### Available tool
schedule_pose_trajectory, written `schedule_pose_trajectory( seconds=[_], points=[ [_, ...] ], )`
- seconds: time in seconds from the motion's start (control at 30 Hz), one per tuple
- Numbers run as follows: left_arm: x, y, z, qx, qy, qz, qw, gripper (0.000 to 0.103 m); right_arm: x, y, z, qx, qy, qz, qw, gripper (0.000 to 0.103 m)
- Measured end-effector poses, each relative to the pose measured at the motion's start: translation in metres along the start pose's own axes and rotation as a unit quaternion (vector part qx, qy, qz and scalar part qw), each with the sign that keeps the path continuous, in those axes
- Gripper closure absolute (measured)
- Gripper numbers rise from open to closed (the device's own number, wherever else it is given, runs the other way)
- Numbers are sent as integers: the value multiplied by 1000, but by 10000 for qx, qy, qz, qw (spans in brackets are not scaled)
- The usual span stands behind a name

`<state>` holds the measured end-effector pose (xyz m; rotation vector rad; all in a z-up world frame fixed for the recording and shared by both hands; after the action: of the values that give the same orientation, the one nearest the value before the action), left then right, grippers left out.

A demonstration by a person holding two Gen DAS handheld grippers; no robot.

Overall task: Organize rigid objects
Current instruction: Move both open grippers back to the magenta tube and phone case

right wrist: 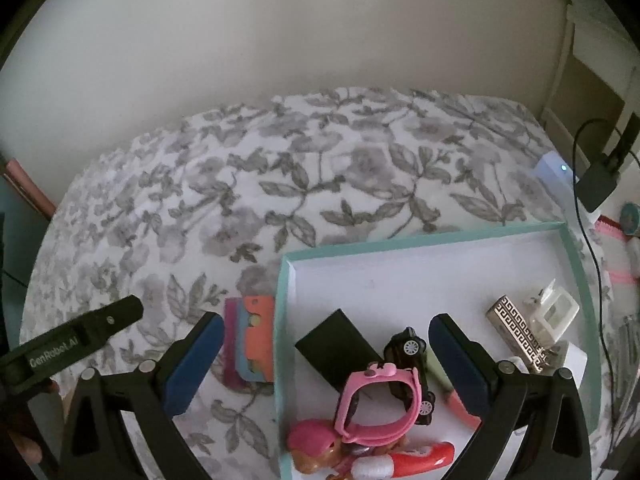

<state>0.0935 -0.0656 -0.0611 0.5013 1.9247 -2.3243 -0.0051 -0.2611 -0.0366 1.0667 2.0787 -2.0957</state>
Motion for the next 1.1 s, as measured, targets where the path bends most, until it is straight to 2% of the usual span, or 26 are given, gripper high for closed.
schedule_pose_trajectory(
  seconds=[0.3,0.43,0.77,0.83,0.87,1.1],
  points=[
    [14,36,33,-345,733,-298,9963,9,3,1,20,-9,275,-34,9996,0],
    [20,44,41,-390,956,-420,9938,9,2,-2,23,-47,333,-2,9994,0],
    [19,49,48,-327,1043,-351,9934,9,2,-3,27,-113,416,-24,9991,0],
    [15,52,43,-204,953,-393,9945,7,3,-4,27,-134,412,-11,9991,0],
    [15,53,40,-205,911,-408,9948,2,3,-5,27,-138,408,-6,9991,0],
    [19,51,45,-474,1131,-345,9919,0,2,-6,29,-121,419,0,9990,0]
  ],
)
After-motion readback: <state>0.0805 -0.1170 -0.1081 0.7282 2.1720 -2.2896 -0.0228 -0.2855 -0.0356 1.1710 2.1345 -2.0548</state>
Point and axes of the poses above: each gripper's, at about its wrist camera, not at the fingertips, and y roughly the way its jaws point, z to its right, x to its underside, the point moved 2 cm from there along y, roughly the way its jaws point, and after that the axes turned 1 degree about -y, right-handed, at the moved point
